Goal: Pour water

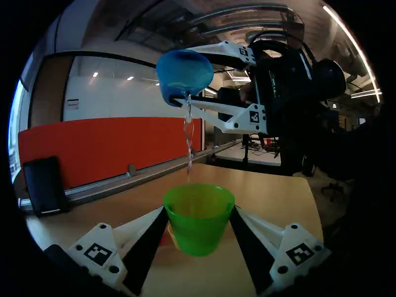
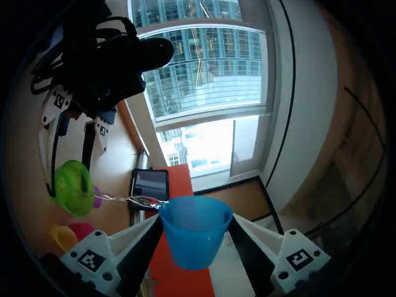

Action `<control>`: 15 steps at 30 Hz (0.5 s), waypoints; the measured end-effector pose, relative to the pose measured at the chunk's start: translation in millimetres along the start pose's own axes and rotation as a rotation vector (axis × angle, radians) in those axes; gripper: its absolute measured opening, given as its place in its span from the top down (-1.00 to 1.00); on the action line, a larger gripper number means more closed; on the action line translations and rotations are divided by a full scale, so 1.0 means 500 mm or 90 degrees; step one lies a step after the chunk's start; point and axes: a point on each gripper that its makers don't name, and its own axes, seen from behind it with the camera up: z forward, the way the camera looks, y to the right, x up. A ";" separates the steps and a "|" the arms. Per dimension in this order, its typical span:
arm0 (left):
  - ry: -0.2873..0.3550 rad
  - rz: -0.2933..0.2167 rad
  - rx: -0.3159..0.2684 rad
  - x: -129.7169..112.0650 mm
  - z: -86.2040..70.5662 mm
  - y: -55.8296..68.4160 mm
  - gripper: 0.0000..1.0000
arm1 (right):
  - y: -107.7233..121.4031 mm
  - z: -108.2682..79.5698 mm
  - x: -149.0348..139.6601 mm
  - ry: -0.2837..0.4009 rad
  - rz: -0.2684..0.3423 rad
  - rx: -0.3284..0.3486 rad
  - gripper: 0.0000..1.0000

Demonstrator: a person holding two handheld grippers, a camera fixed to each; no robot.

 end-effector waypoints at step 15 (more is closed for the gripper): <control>0.001 -0.002 0.003 0.001 -0.005 -0.008 -0.71 | 0.006 0.000 0.010 0.004 -0.058 -0.009 -0.82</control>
